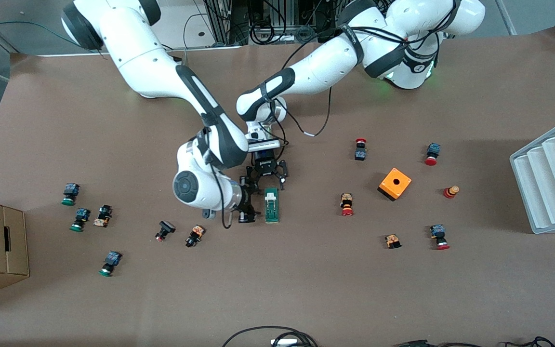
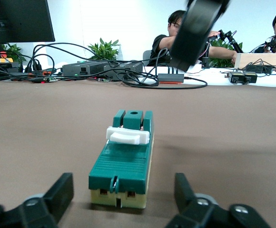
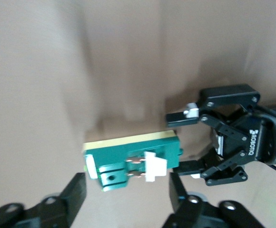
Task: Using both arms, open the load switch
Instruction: 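Open and withdraw the right gripper while the left gripper lifts off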
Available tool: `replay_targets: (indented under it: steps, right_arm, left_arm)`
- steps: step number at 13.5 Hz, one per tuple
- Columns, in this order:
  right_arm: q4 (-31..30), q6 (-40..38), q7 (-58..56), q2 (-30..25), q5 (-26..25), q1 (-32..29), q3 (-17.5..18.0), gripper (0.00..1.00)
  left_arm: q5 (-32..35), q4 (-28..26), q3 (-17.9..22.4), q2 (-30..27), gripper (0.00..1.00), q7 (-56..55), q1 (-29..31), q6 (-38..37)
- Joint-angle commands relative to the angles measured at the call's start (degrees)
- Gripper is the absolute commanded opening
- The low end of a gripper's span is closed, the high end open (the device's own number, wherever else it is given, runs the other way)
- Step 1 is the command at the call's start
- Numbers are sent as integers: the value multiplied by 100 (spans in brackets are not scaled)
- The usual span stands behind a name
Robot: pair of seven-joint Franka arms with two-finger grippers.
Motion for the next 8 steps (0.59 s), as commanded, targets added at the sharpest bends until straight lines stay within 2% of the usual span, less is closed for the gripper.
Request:
replay_targets:
  steps: [1,4,6,8]
  right_arm:
    - [-76,-341,-706,-502,-224,-159,29,100]
    - [-128,-990,-1971,-994,-294,-458,3,100]
    - [-216,-1604,-3225,-1372,-574,-791,3,100]
    - [-234,-2255,-4055,-1706,-619,-1221,3,100]
  left_arm:
    - [-5,1,-28,-104,100,46,18,84]
    - [-84,1,-37,-236,100,239,10,137]
    - [-303,-8,-37,-368,100,396,10,190]
    - [-488,-8,-37,-482,100,537,1,199]
